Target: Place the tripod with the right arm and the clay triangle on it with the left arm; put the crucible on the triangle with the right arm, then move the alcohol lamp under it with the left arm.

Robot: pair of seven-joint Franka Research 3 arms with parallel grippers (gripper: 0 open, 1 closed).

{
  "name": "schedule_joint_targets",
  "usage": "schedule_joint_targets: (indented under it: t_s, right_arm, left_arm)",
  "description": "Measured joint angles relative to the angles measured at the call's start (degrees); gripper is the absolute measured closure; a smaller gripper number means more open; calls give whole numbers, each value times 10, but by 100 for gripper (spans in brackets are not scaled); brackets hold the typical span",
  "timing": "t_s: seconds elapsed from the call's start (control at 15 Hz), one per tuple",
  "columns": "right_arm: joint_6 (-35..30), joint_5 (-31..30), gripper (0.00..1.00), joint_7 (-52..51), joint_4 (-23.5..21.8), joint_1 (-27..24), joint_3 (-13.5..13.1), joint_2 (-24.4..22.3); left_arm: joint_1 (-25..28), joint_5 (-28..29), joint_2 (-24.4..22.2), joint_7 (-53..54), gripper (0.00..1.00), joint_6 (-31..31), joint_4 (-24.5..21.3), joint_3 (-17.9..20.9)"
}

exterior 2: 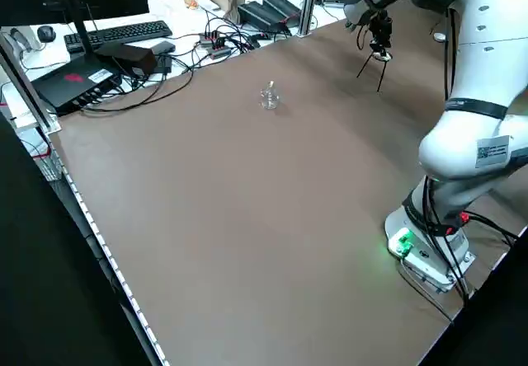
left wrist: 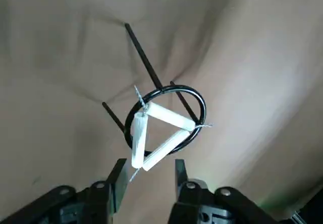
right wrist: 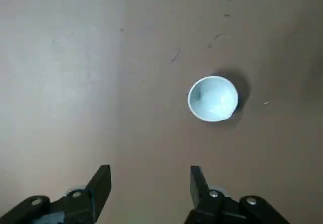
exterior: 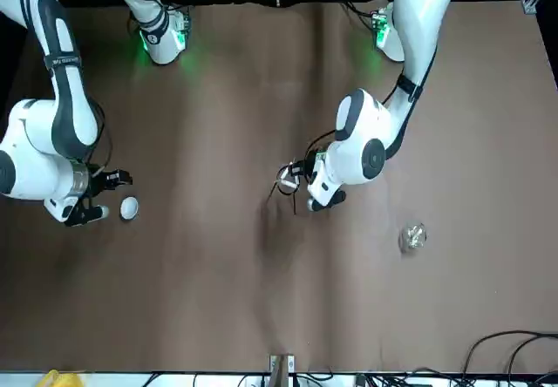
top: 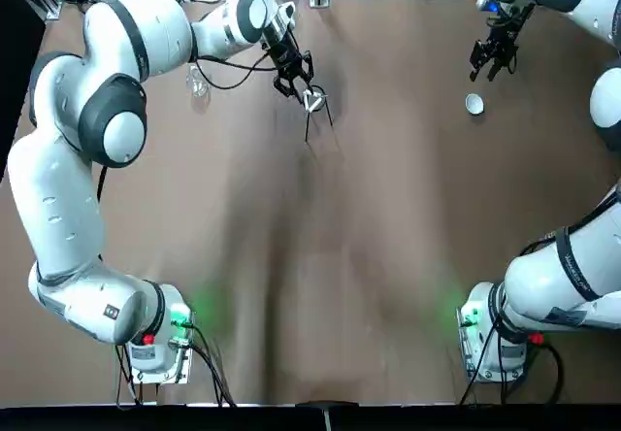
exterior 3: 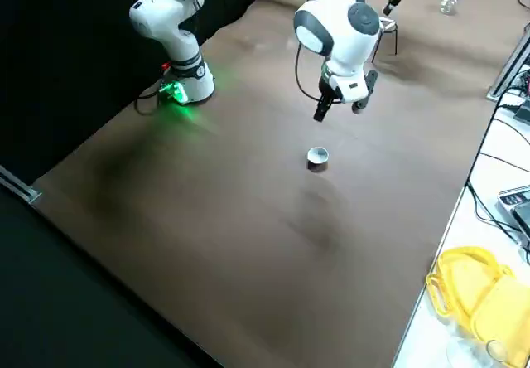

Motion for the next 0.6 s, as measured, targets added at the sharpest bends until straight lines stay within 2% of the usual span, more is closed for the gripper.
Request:
schedule_joint_targets:
  t_s: [0.2,0.27,0.33,0.4,0.53,0.6]
  right_arm:
    - [30,-3,28,-6,-17,-17,0,2]
    - [35,-5,28,-8,-20,-25,0,4]
    - [37,-7,28,-11,-22,-33,0,6]
    - [40,-8,29,-13,-22,-49,0,11]
    - [53,-8,30,-27,-24,-73,0,24]
    - [66,-8,30,-40,-24,-87,0,35]
  left_arm:
    - [0,0,0,-2,54,0,1,0]
    - [1,3,0,-2,49,0,2,0]
    - [4,12,-1,-2,41,1,6,1]
    - [16,41,-8,-3,24,1,15,1]
    - [41,81,-28,-3,6,1,21,2]
    - [58,105,-40,-3,0,0,21,2]
